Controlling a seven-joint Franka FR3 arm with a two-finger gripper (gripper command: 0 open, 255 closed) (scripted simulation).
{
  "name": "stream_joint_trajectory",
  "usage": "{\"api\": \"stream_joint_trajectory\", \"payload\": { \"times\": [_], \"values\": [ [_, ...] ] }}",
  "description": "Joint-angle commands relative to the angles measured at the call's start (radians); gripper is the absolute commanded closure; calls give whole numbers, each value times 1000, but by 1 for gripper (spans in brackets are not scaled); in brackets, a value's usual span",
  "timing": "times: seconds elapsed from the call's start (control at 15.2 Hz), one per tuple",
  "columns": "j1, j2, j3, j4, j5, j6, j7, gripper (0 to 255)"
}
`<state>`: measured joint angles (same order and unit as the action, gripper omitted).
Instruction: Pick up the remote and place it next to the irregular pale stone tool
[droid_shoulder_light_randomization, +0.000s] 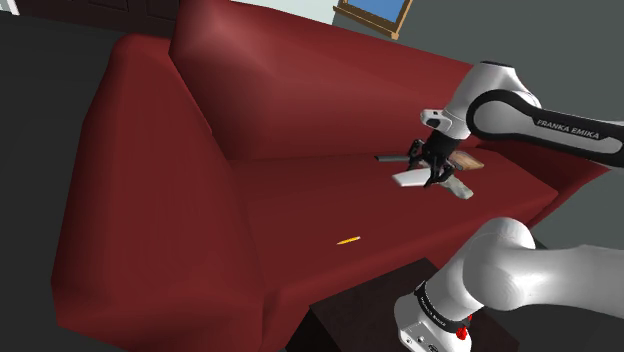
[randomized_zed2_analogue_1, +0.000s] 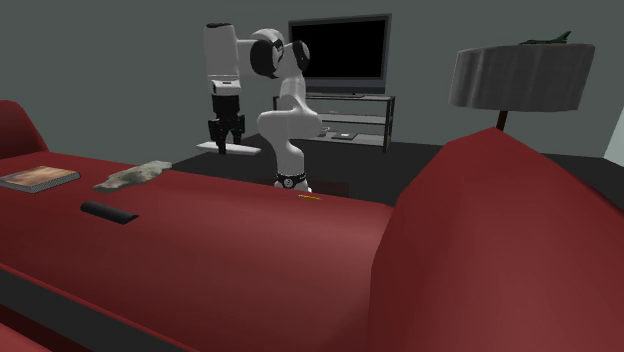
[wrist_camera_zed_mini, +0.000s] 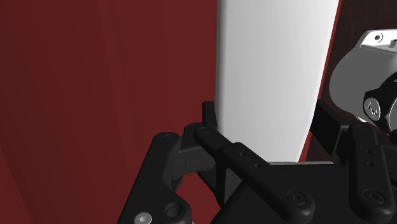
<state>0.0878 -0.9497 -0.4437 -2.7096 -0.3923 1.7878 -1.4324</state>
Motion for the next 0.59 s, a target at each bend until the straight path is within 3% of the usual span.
{"api": "stream_joint_trajectory", "payload": {
  "times": [0.0, 0.53],
  "values": [
    [-38, -37, -36, -15, -39, -16, -48, 255],
    [-172, -114, -197, 23, -189, -87, -259, 255]
  ]
}}
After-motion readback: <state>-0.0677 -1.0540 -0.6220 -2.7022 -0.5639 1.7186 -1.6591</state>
